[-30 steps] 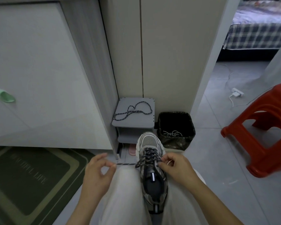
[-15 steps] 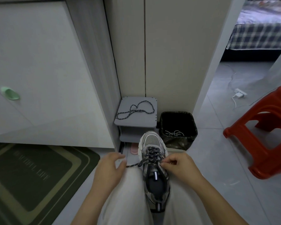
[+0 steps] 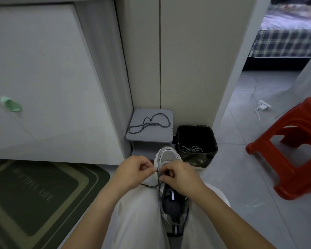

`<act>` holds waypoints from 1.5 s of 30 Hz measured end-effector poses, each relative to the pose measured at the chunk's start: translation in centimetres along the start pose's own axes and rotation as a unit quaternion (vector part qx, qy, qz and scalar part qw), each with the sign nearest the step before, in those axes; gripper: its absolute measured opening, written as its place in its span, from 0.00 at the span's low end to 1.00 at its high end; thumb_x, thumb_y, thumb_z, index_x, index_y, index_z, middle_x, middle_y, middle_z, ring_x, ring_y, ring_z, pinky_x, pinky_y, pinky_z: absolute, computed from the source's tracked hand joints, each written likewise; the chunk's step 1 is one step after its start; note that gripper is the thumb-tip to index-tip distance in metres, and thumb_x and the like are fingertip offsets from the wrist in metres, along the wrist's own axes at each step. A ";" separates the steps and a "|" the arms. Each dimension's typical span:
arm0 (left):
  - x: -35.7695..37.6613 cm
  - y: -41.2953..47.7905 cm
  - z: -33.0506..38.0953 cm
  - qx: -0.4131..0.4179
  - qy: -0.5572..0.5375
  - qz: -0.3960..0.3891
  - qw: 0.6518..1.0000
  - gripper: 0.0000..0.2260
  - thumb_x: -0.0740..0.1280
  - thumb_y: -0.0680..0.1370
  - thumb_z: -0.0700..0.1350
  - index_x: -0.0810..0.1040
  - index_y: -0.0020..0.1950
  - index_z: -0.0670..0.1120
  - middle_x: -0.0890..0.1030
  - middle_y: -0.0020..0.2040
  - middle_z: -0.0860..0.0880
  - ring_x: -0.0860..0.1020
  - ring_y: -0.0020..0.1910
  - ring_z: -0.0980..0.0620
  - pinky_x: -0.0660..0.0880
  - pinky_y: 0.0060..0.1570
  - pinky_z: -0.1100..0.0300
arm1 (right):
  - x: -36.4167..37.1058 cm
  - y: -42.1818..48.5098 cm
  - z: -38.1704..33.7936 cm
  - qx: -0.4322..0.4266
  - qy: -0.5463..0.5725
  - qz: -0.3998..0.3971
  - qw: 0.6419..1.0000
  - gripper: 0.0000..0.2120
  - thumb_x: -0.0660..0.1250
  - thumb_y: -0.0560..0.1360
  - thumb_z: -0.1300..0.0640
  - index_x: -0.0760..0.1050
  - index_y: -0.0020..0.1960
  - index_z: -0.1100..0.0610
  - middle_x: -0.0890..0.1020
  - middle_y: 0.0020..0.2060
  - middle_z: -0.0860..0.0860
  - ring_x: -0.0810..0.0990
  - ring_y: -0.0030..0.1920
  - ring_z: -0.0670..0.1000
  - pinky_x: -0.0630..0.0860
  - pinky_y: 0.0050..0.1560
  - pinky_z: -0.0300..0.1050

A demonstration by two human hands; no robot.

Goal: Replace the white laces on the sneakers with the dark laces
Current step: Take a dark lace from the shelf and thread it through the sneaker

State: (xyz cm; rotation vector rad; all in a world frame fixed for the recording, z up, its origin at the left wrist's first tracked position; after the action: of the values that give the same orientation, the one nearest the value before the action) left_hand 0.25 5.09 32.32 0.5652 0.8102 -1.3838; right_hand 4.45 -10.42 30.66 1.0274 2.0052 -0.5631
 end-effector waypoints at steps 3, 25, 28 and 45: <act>-2.0 -0.6 0.2 -0.010 -0.005 -0.002 1.000 0.04 0.70 0.74 0.51 0.80 0.39 0.57 0.79 0.34 0.57 0.76 0.35 0.58 0.76 0.40 0.58 | -0.5 0.7 -0.9 -0.015 -0.026 0.023 0.999 0.06 0.66 0.72 0.50 0.78 0.40 0.51 0.68 0.29 0.42 0.71 0.36 0.45 0.75 0.41 0.47; 2.7 -2.0 -1.7 -0.158 -0.357 0.054 0.919 0.05 0.69 0.73 0.33 0.77 0.42 0.42 0.79 0.32 0.46 0.78 0.28 0.59 0.74 0.28 0.66 | 1.6 -2.6 0.5 -0.142 -0.015 -0.036 0.989 0.18 0.57 0.71 0.38 0.81 0.45 0.46 0.77 0.43 0.40 0.72 0.48 0.42 0.65 0.52 0.42; 3.7 -1.3 -1.7 -0.134 -0.289 0.051 0.946 0.08 0.69 0.73 0.33 0.76 0.39 0.45 0.77 0.30 0.48 0.76 0.28 0.56 0.72 0.29 0.65 | 1.2 -2.7 1.4 -0.136 0.014 0.007 0.991 0.14 0.61 0.71 0.39 0.80 0.42 0.47 0.79 0.37 0.40 0.73 0.42 0.40 0.71 0.51 0.45; 5.2 -0.3 -1.2 -0.115 -0.218 0.030 0.969 0.09 0.71 0.72 0.38 0.76 0.36 0.49 0.76 0.30 0.50 0.74 0.29 0.55 0.73 0.34 0.61 | 2.5 -1.9 2.8 -0.015 0.013 0.059 0.998 0.07 0.70 0.70 0.53 0.83 0.47 0.49 0.68 0.68 0.45 0.63 0.67 0.52 0.62 0.66 0.49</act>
State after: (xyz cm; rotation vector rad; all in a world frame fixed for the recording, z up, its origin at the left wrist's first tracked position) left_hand -0.29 2.74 27.59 0.0941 0.5771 -1.2745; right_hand 3.26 -12.22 27.09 1.1313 1.9543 -0.4568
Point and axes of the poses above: each hand's wrist, its own y-axis towards the middle knuckle, its own x-axis out of the palm, z = x × y, the point moved 4 cm from there along y, towards the middle knuckle
